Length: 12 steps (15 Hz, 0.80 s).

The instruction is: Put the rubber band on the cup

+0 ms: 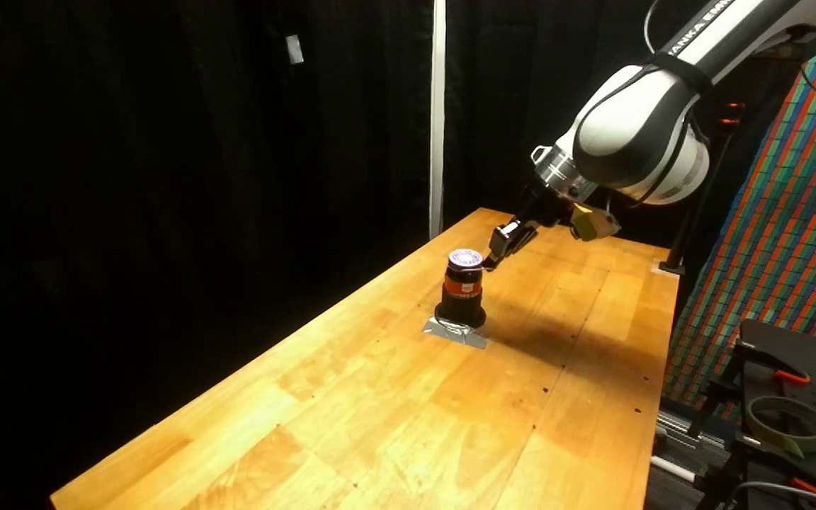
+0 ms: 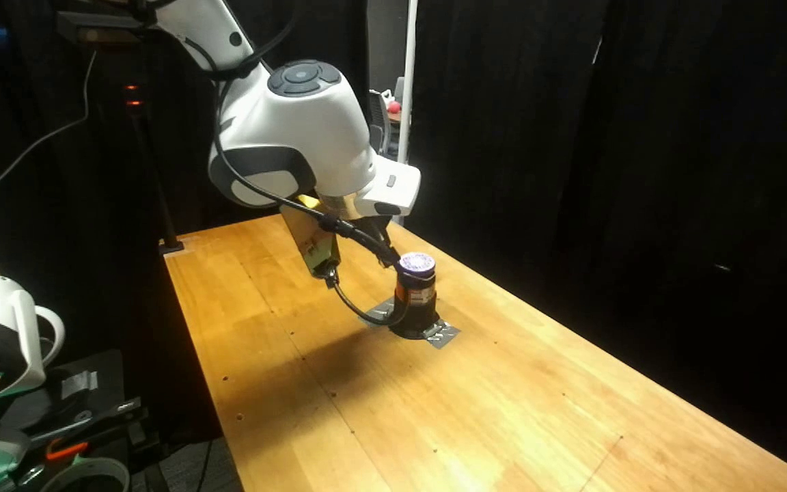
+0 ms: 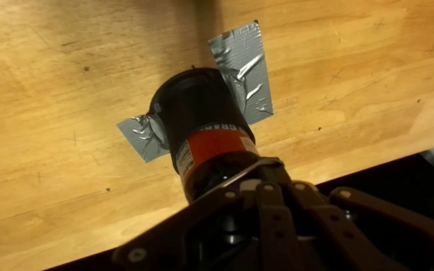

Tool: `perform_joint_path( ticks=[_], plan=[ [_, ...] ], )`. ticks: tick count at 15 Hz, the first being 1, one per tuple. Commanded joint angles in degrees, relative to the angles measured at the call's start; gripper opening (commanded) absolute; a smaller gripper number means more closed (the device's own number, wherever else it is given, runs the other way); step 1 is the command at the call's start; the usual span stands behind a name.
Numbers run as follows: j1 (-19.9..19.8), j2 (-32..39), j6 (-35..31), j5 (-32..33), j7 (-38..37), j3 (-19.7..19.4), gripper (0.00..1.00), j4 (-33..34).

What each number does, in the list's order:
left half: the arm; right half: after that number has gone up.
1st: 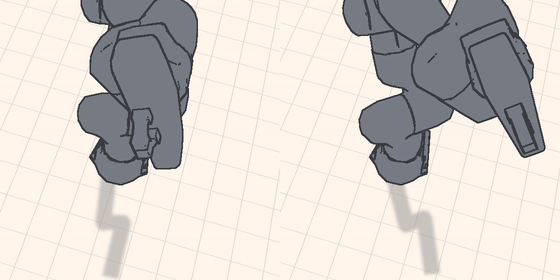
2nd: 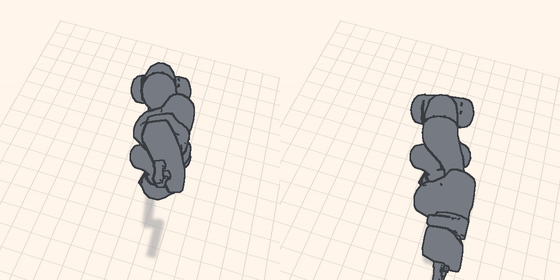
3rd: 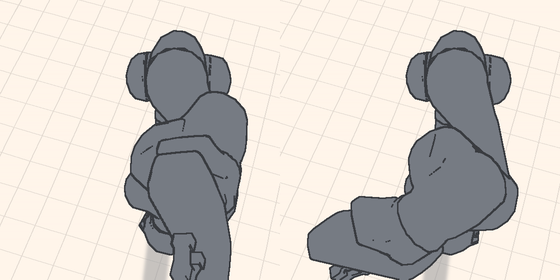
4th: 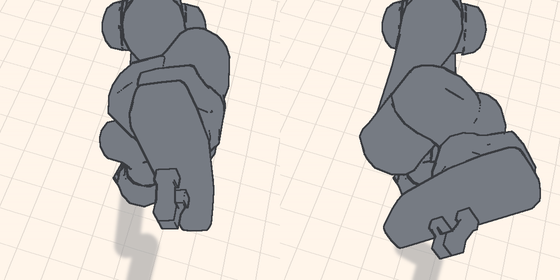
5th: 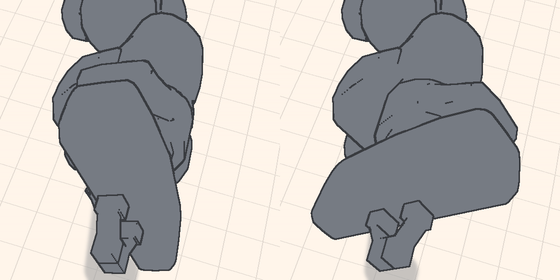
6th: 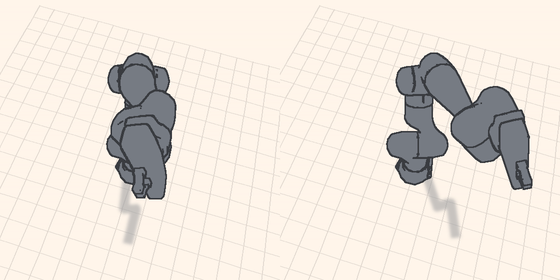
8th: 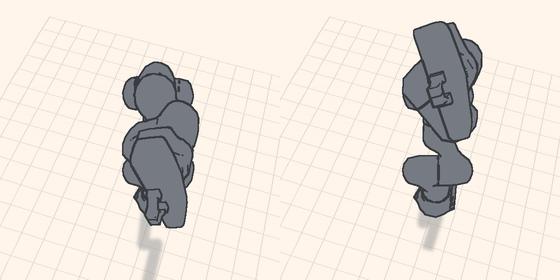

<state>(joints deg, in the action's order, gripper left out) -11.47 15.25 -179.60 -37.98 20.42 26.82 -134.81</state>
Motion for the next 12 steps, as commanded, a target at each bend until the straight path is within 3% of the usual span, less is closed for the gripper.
perform_joint_path(
  ticks=[1,3,6,11,12],
  plan=[
    [-12.0,1.0,-6.0,-10.6,11.2,15.6,0.00,0.7],
    [-18.7,3.6,-10.0,-12.4,15.4,23.5,0.00,1.0],
    [-27.5,8.5,-15.4,-8.9,17.9,32.3,0.00,-0.6],
    [-35.4,16.1,-23.5,-1.3,19.1,37.9,0.02,-5.2],
    [-37.0,15.8,-20.7,-1.5,17.9,38.4,0.27,-5.9]
  ],
)
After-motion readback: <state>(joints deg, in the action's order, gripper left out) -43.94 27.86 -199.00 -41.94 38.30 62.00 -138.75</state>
